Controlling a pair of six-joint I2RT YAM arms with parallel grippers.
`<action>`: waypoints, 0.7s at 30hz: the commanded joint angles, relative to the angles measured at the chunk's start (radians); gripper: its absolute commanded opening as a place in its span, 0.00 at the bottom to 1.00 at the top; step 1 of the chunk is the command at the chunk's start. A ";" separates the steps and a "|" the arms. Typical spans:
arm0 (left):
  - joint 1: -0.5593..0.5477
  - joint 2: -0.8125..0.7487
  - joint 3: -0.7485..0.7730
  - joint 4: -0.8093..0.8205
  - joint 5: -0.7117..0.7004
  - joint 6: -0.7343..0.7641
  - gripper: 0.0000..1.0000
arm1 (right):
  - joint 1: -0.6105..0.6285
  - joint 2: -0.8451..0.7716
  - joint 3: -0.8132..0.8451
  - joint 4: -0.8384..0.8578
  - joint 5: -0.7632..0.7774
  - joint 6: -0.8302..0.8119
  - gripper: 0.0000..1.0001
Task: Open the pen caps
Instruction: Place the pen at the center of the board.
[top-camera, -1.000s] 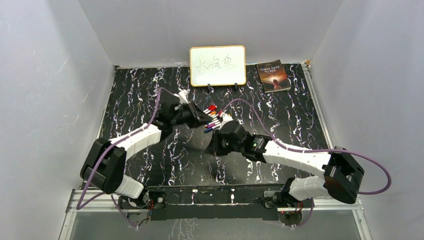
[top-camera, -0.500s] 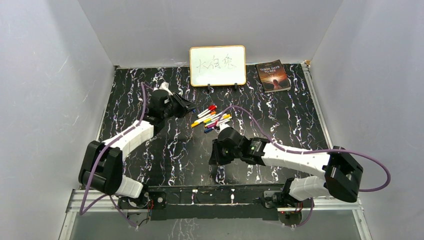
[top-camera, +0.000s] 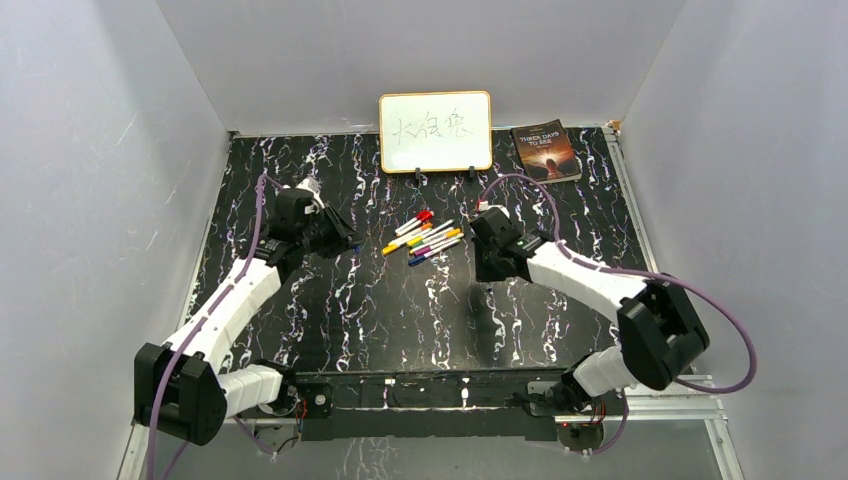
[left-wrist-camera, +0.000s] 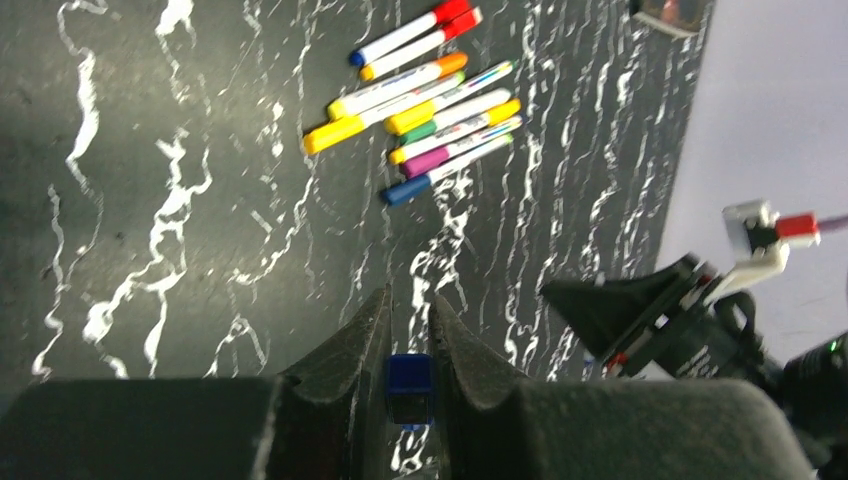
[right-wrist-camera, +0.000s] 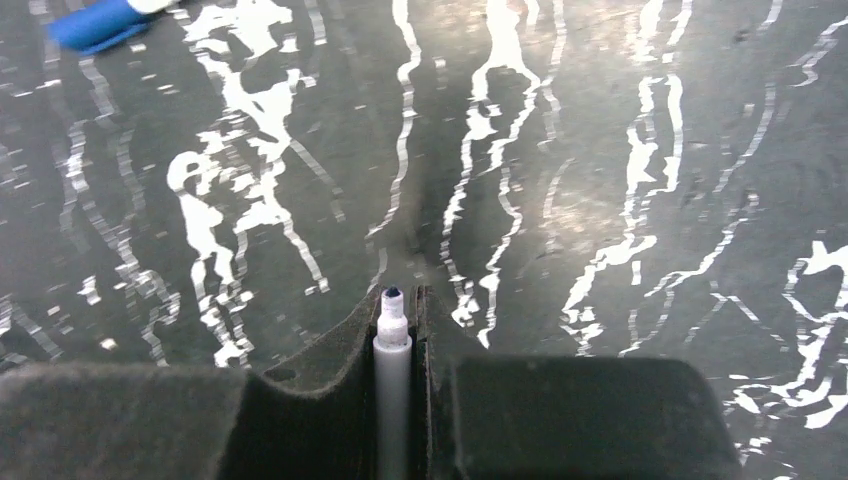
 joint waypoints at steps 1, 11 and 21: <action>0.004 -0.061 0.007 -0.170 -0.014 0.074 0.00 | -0.041 0.069 0.065 -0.030 0.110 -0.089 0.00; 0.004 -0.104 -0.038 -0.213 -0.037 0.096 0.00 | -0.071 0.119 -0.004 -0.007 0.134 -0.085 0.05; 0.019 -0.071 -0.074 -0.190 -0.051 0.109 0.00 | -0.096 0.118 -0.047 0.015 0.094 -0.083 0.12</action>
